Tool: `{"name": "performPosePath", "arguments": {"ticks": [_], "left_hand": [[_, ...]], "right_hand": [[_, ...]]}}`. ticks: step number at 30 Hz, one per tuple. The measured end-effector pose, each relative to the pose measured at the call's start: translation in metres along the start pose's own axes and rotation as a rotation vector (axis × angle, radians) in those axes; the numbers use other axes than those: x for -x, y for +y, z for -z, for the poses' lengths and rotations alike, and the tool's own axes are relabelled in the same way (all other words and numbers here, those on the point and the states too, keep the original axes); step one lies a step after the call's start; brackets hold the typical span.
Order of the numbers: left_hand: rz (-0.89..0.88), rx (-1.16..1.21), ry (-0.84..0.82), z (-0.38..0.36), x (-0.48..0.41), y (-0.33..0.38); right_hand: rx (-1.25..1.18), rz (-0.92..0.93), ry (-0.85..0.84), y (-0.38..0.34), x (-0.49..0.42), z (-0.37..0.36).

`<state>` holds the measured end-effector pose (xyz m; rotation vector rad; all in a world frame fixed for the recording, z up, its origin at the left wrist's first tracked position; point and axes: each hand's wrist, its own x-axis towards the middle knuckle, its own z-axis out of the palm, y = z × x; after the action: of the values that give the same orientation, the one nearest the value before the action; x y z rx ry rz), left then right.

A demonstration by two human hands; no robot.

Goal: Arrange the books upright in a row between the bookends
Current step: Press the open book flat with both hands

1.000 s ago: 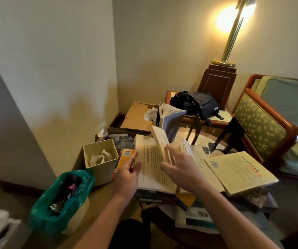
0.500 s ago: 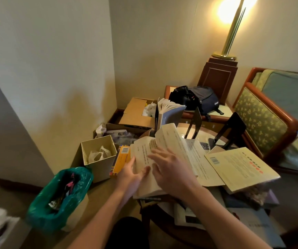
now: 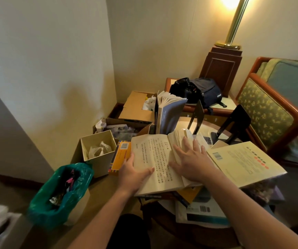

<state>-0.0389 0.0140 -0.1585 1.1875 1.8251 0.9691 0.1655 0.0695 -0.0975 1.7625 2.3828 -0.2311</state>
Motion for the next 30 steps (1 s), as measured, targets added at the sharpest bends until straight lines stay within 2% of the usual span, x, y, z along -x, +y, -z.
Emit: {"name": "performPosePath", "arguments": {"ticks": [8,11,14,17,19,24,30], "left_hand": [[-0.114,-0.174,0.082,-0.001,0.003,0.009],[-0.054,-0.287,-0.024,-0.001,0.003,0.012],[0.003,-0.558,-0.115,0.000,0.004,0.016],[-0.204,-0.876,-0.113,0.000,0.005,0.021],[-0.324,-0.988,-0.139,0.000,0.001,0.024],[-0.341,-1.018,-0.188,-0.005,-0.033,0.038],[-0.333,-1.049,-0.171,-0.019,-0.055,0.048]], "right_hand": [[-0.094,0.087,0.014,0.000,-0.009,-0.039],[-0.116,0.099,0.011,0.002,-0.012,-0.046],[-0.136,0.088,0.034,0.003,-0.013,-0.051],[-0.136,0.071,0.058,0.001,-0.009,-0.055],[-0.135,0.051,0.077,-0.001,-0.006,-0.058],[-0.143,0.020,0.104,-0.004,-0.004,-0.063],[-0.148,0.010,0.111,-0.004,-0.005,-0.064]]}}
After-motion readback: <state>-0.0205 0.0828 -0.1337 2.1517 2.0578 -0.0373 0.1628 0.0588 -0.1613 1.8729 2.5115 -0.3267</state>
